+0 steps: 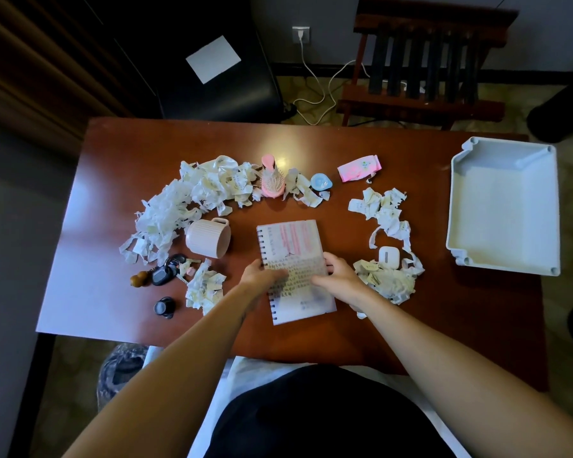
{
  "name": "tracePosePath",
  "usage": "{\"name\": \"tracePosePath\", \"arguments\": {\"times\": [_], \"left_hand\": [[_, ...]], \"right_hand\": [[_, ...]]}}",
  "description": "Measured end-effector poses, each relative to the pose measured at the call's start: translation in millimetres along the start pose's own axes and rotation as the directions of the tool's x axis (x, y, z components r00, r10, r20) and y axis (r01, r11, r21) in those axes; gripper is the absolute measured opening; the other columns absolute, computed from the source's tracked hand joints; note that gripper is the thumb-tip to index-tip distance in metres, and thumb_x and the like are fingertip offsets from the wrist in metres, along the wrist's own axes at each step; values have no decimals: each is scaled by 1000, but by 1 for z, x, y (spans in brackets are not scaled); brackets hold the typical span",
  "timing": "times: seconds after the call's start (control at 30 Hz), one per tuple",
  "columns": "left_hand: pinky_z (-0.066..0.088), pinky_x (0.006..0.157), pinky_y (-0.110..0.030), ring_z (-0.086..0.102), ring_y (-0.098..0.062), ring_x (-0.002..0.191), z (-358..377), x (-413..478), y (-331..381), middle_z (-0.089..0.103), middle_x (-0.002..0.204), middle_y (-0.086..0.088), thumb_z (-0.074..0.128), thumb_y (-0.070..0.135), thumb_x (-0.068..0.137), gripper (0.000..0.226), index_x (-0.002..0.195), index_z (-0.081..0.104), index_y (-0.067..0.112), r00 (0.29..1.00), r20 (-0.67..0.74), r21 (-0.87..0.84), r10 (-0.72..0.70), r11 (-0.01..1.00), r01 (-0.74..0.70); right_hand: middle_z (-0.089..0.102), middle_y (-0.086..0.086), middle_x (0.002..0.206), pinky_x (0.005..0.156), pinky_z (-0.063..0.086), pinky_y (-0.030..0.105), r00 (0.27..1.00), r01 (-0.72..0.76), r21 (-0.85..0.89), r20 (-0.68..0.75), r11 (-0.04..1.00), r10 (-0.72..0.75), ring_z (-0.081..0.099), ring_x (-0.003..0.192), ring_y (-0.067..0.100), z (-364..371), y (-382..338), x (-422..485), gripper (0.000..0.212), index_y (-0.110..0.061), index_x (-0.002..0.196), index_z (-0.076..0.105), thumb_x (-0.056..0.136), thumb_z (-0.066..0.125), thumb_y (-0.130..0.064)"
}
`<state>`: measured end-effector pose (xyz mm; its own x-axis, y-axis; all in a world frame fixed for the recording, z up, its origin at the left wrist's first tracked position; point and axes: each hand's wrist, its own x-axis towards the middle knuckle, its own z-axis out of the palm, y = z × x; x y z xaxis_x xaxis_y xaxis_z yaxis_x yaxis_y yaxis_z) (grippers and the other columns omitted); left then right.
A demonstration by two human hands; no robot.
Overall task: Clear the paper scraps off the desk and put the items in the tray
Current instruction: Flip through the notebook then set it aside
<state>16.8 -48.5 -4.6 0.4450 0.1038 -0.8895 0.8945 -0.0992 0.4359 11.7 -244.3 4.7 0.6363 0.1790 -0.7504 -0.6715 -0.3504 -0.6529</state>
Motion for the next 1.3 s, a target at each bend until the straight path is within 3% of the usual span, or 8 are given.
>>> {"name": "tracePosePath", "arguments": {"times": [0.13,0.27,0.5,0.63,0.73,0.93,1.07,1.3], "left_hand": [[58,86,-48,70,-28,95,7,-7,-3,69,109,-10,72,-1,83,34,110,53,11,1000,14,-63,-2,998,3],[57,87,-51,69,-30,100,3,-14,-4,69,113,-12,68,-8,83,42,118,54,10,997,76,-97,1,995,6],[60,74,-40,71,-27,97,-3,-29,5,71,111,-13,64,-6,87,36,117,55,10,988,141,-91,54,995,-41],[59,67,-33,71,-24,94,13,-35,11,71,110,-10,63,-4,89,35,119,54,11,980,173,-47,102,994,-96],[59,64,-30,73,-23,91,29,-41,14,72,109,-10,68,-1,87,39,121,53,8,966,224,13,131,990,-137],[59,61,-29,73,-19,86,68,-50,19,69,109,-9,70,3,86,49,124,40,7,951,270,69,151,982,-176],[59,75,-38,69,-21,94,100,-56,14,64,113,-11,64,9,93,45,124,32,12,942,309,113,133,978,-175],[54,93,-53,65,-30,109,154,-60,-9,62,120,-15,58,11,95,31,120,39,11,885,464,210,31,967,-144]], "right_hand": [[61,-18,107,76,47,18,1000,-13,18,6,1000,13,59,106,3,-3,3,-3,42,-25,126,52,89,66,-11],[59,-14,111,77,46,21,1000,-7,57,-26,998,8,58,104,5,-4,4,-6,41,-25,127,50,90,67,-16],[53,-3,123,70,48,21,984,85,28,-159,996,-79,60,104,11,-11,9,-12,45,-23,131,48,90,68,-22],[59,-1,118,77,53,28,977,90,50,-196,995,-79,61,102,12,-23,14,-22,42,-20,128,46,91,65,-13],[59,0,114,74,50,24,957,92,64,-282,994,-70,60,100,11,-36,22,-33,37,-20,122,45,92,63,-8],[58,-3,111,78,53,28,921,82,101,-388,991,-36,59,97,7,-67,45,-66,38,-19,123,47,91,66,-10],[59,-2,109,74,53,24,889,106,132,-457,986,-34,62,96,8,-87,68,-91,35,-22,117,49,90,67,-8],[59,-8,106,67,51,21,852,13,180,-516,984,83,62,93,7,-114,119,-137,32,-24,115,47,92,64,-11]]}}
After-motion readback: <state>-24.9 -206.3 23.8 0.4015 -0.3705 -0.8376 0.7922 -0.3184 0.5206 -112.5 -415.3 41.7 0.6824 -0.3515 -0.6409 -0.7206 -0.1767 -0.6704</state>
